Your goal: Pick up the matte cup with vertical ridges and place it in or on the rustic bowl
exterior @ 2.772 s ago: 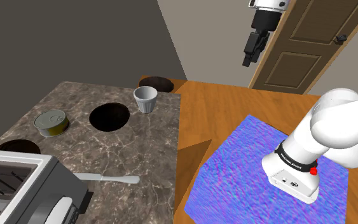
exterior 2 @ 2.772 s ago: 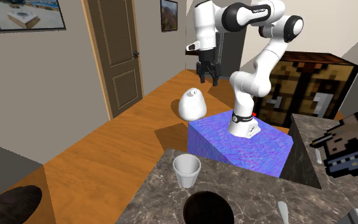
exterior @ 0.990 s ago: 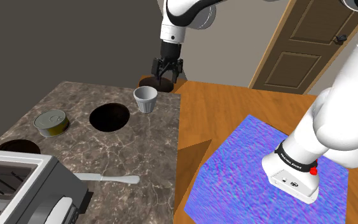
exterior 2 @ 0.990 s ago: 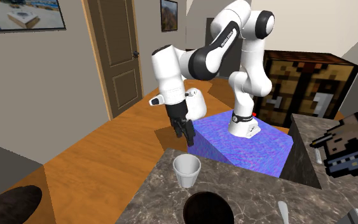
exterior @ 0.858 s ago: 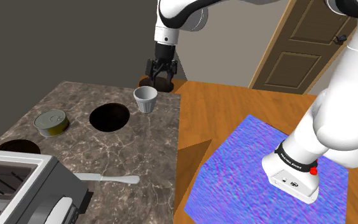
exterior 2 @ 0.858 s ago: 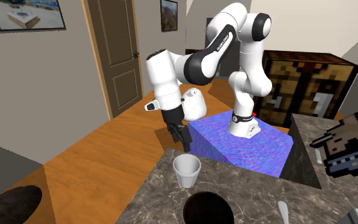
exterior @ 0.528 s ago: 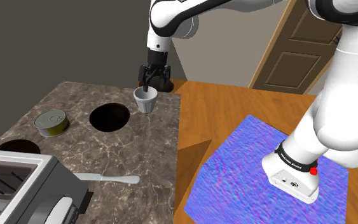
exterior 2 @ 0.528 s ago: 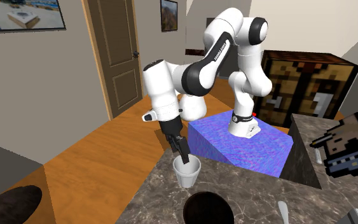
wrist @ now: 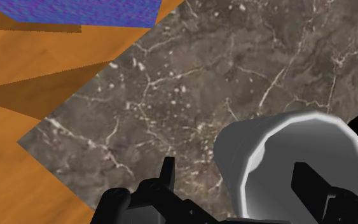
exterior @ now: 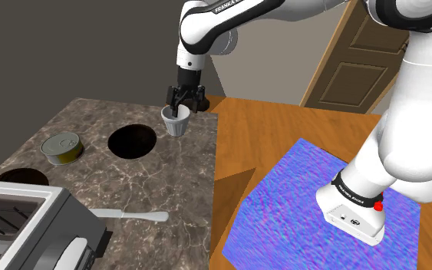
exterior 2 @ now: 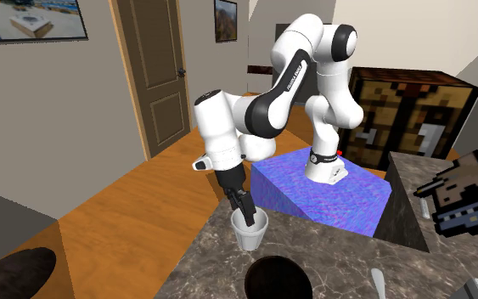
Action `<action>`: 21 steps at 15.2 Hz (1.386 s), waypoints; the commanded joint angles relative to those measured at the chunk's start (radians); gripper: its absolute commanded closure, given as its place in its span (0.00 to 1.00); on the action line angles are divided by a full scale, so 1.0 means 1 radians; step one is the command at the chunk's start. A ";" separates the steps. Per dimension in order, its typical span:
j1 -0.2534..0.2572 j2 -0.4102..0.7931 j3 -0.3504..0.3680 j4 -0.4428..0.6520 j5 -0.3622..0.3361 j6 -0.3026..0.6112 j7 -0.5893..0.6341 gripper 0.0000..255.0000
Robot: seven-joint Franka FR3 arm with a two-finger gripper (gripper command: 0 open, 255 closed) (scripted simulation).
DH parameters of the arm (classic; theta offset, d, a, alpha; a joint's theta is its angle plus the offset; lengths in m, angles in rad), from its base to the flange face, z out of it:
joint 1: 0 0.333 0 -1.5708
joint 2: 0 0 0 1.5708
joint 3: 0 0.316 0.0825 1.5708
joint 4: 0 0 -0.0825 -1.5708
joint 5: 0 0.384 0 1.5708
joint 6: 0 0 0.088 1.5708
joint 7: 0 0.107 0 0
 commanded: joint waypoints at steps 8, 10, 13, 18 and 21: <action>0.000 0.000 0.000 0.000 0.000 0.001 0.000 1.00; 0.000 0.000 0.000 0.000 0.000 0.001 0.000 1.00; 0.000 0.000 0.000 -0.001 0.000 0.001 0.000 1.00; -0.001 -0.024 -0.001 0.020 -0.003 -0.043 0.012 1.00; -0.002 -0.041 -0.001 0.038 -0.006 -0.077 0.021 1.00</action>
